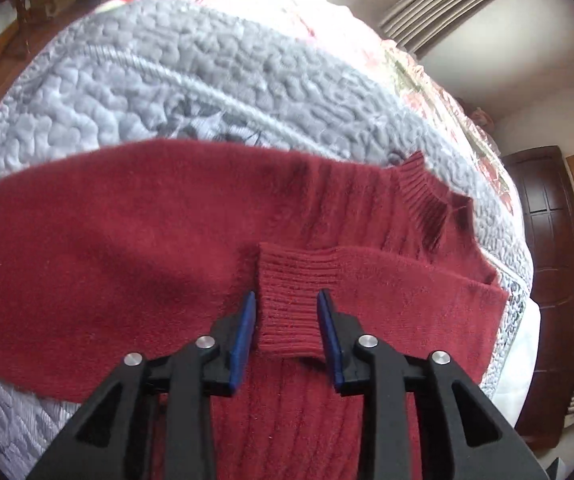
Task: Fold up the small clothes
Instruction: 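Grasp the other sleeve cuff with the left gripper and lift it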
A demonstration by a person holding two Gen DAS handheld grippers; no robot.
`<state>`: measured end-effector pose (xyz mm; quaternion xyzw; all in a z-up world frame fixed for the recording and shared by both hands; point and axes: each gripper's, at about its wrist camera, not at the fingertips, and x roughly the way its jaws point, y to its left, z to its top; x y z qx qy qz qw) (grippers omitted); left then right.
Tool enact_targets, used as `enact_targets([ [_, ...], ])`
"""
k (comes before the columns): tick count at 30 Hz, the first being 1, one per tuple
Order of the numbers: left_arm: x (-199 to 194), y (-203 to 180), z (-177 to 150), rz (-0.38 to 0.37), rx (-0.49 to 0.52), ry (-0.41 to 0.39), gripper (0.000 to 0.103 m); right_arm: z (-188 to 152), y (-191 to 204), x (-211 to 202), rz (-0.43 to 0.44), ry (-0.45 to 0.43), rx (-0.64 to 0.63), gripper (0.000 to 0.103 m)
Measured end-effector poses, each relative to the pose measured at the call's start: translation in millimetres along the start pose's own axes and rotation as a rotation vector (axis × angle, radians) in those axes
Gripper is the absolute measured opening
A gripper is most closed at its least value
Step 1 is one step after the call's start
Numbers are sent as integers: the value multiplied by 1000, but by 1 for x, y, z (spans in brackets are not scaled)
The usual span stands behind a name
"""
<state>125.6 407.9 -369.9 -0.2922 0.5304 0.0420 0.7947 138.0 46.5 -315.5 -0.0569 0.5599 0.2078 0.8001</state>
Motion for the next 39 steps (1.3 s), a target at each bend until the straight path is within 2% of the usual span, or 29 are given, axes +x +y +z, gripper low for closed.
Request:
enact_targets([
  [2, -6, -16, -4, -36, 27, -32, 45, 1, 0, 2, 3, 4, 1, 48],
  [3, -1, -23, -5, -71, 34, -22, 47, 2, 1, 2, 6, 3, 2, 48],
  [6, 34, -32, -9, -87, 38, 67, 47, 4, 5, -2, 8, -10, -6, 48],
  [9, 67, -21, -13, -76, -30, 153, 47, 4, 7, -6, 5, -15, -10, 51],
  [11, 66, -16, -16, -101, -58, 150, 47, 2, 7, -7, -1, -7, -18, 51],
  [13, 48, -13, -15, -140, -83, 131, 53, 3, 7, -7, -8, 3, -29, 51],
  [15, 16, -1, -18, -185, -104, 69, 73, 5, 8, -6, -10, 12, -38, 51],
  [16, -2, 11, -20, -201, -126, 30, 78, 7, 10, -6, -9, 14, -47, 51],
  [17, -20, 26, -22, -209, -157, -4, 83, 10, 12, -6, -9, 11, -56, 53],
  [19, -57, 71, -28, -208, -240, -77, 84, 15, 18, -5, -7, 4, -71, 60],
  [21, -90, 129, -37, -171, -348, -149, 88, 23, 28, -3, 2, 3, -90, 61],
  [23, -118, 200, -51, -123, -500, -208, 89, 29, 43, 1, 17, 4, -115, 61],
  [24, -129, 241, -62, -110, -610, -235, 89, 32, 51, 3, 27, 7, -128, 61],
  [26, -144, 310, -83, -109, -785, -283, 89, 36, 68, 8, 52, 15, -155, 61],
  [29, -150, 386, -107, -84, -960, -344, 89, 36, 96, 16, 79, 39, -209, 61],
  [32, -139, 434, -116, -97, -1053, -353, 89, 34, 118, 26, 89, 67, -259, 62],
  [35, -121, 453, -113, -60, -1070, -328, 88, 31, 134, 29, 95, 82, -282, 62],
  [39, -106, 459, -102, -26, -1058, -338, 88, 27, 142, 33, 93, 88, -290, 63],
])
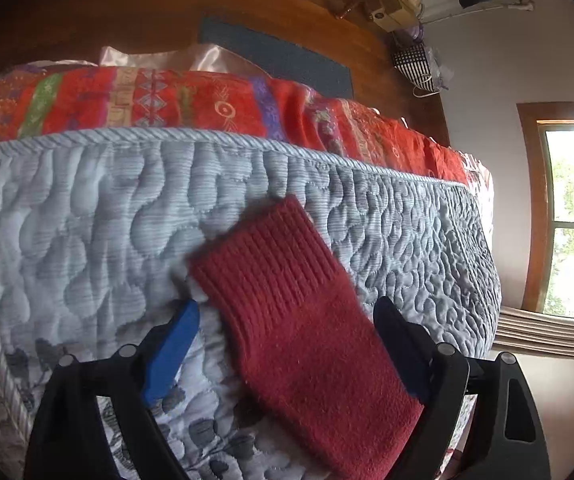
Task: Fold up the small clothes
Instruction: 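Grasp the other sleeve cuff with the left gripper and lift it, then fold the held sleeve across the sweater body with the left gripper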
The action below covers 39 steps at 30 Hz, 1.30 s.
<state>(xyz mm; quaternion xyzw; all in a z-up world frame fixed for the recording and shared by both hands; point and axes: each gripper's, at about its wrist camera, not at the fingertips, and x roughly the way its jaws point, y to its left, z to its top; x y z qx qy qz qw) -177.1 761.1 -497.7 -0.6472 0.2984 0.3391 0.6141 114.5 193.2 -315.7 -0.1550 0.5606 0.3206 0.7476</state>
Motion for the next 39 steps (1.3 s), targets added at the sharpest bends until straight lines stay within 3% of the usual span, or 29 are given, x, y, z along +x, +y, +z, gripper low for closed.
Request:
enact_targets([
  [5, 16, -1, 5, 21, -25, -5, 87, -3, -2, 7, -11, 15, 12, 64],
  [7, 15, -1, 3, 33, -21, -19, 82, -3, -5, 7, -12, 16, 14, 64],
  [12, 16, 4, 0, 92, 7, -27, 40, -4, -10, 5, -22, 6, 17, 64],
  [13, 16, 5, 0, 96, 12, -28, 36, -5, -11, 5, -23, 6, 20, 64],
  [15, 12, 7, 0, 102, 19, -38, 16, -5, -12, 4, -27, 7, 23, 64],
  [21, -17, -16, -6, 64, 100, -92, 10, -7, -10, -8, -21, -12, 25, 64],
  [23, -33, -38, -13, 48, 167, -110, 10, -7, -10, -15, -13, -26, 31, 64],
  [27, -81, -101, -41, -60, 324, -170, 10, -7, -14, -29, -4, -50, 52, 64],
  [34, -154, -240, -141, -267, 667, -235, 10, -12, -43, -51, 24, -69, 163, 64],
  [39, -146, -312, -238, -324, 914, -201, 10, -20, -81, -66, 29, -91, 285, 64],
])
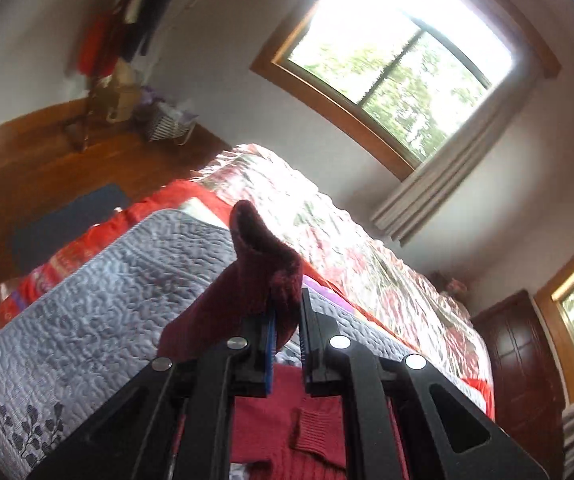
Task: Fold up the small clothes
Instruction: 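Fold the held sleeve across the sweater body with the left gripper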
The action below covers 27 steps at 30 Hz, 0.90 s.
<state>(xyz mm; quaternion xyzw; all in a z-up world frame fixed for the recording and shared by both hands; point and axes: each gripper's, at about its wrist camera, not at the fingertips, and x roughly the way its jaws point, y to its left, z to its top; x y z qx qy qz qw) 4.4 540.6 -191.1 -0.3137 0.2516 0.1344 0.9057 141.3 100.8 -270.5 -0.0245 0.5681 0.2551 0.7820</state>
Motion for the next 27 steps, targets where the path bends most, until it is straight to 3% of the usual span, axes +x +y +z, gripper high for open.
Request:
enact_targets([
  [5, 66, -80, -55, -71, 134, 135, 10, 0, -46, -7, 5, -9, 113, 66],
  [10, 135, -138, -142, -119, 229, 305, 10, 7, -103, 1, 109, 30, 304, 66],
  [16, 203, -174, -241, -135, 307, 501, 10, 33, -152, 21, 206, 49, 426, 66],
  [18, 213, -173, -260, -125, 314, 533, 10, 45, -162, 28, 229, 42, 428, 70],
  [20, 220, -171, -272, -114, 320, 553, 10, 56, -171, 38, 264, 34, 449, 80],
  [22, 223, -168, -280, -111, 331, 564, 10, 68, -180, 49, 300, 45, 462, 80],
  [23, 222, -168, -279, -112, 337, 568, 12, 75, -182, 57, 322, 52, 468, 80],
  [25, 222, -166, -279, -125, 344, 584, 25, 88, -186, 72, 388, 66, 501, 80],
  [27, 213, -167, -276, -144, 362, 571, 47, 99, -189, 91, 470, 85, 556, 79],
])
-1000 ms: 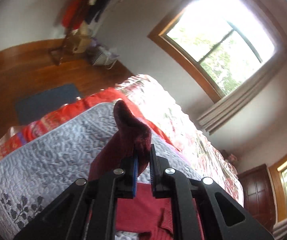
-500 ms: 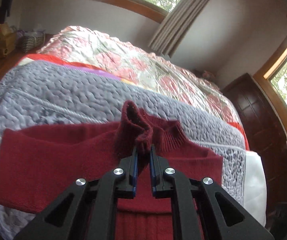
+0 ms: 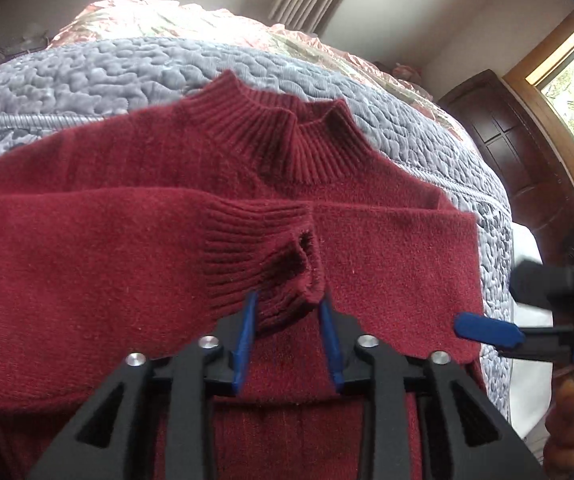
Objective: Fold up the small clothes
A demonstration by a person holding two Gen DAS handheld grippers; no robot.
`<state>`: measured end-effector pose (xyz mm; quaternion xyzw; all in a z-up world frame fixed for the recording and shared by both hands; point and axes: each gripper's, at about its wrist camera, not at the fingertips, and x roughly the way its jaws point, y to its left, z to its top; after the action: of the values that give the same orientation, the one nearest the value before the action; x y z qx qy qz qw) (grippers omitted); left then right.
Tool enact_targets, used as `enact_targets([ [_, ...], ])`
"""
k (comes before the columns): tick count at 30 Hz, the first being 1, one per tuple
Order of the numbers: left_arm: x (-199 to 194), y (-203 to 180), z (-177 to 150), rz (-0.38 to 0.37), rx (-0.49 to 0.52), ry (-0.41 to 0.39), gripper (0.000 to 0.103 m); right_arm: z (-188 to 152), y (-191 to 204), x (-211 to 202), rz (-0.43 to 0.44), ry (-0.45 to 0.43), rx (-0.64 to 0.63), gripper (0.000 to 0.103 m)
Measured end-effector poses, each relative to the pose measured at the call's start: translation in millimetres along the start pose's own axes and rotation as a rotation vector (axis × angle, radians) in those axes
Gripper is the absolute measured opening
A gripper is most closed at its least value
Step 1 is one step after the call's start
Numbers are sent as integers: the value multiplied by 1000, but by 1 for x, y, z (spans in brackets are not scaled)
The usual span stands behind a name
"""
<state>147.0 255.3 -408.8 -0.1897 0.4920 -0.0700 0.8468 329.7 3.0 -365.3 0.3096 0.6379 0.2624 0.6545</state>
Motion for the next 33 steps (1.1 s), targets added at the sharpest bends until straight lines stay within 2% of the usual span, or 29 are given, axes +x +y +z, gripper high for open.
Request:
enact_targets([
  [3, -21, 0, -4, -18, 20, -21, 53, 14, 2, 24, 58, 47, 30, 68],
  [5, -36, 7, -10, -35, -3, -18, 54, 21, 2, 42, 64, 83, 35, 56],
  [7, -53, 15, -19, -46, -28, -17, 55, 27, 3, 54, 13, 88, 15, 56],
  [9, -72, 26, -31, -45, -57, -15, 61, 30, 5, 62, 23, 105, 10, 56],
  [12, -100, 44, -47, -39, -111, -18, 62, 31, 9, 74, -37, 116, -31, 56],
  [16, -126, 72, -70, -11, -209, -10, 62, 31, 13, 86, -47, 130, -54, 54],
  [18, -136, 83, -77, 6, -246, -14, 62, 32, 16, 91, -47, 131, -62, 41],
  [20, -144, 93, -84, 20, -279, -11, 62, 36, 21, 96, -58, 128, -78, 13],
  [21, -147, 97, -87, 27, -291, -12, 62, 37, 25, 96, -66, 124, -93, 7],
  [27, -163, 121, -97, 76, -347, -13, 62, 47, 65, 67, -62, 56, -177, 5],
  [33, -179, 134, -88, 108, -373, -53, 62, 59, 88, -4, -60, -70, -238, 5],
])
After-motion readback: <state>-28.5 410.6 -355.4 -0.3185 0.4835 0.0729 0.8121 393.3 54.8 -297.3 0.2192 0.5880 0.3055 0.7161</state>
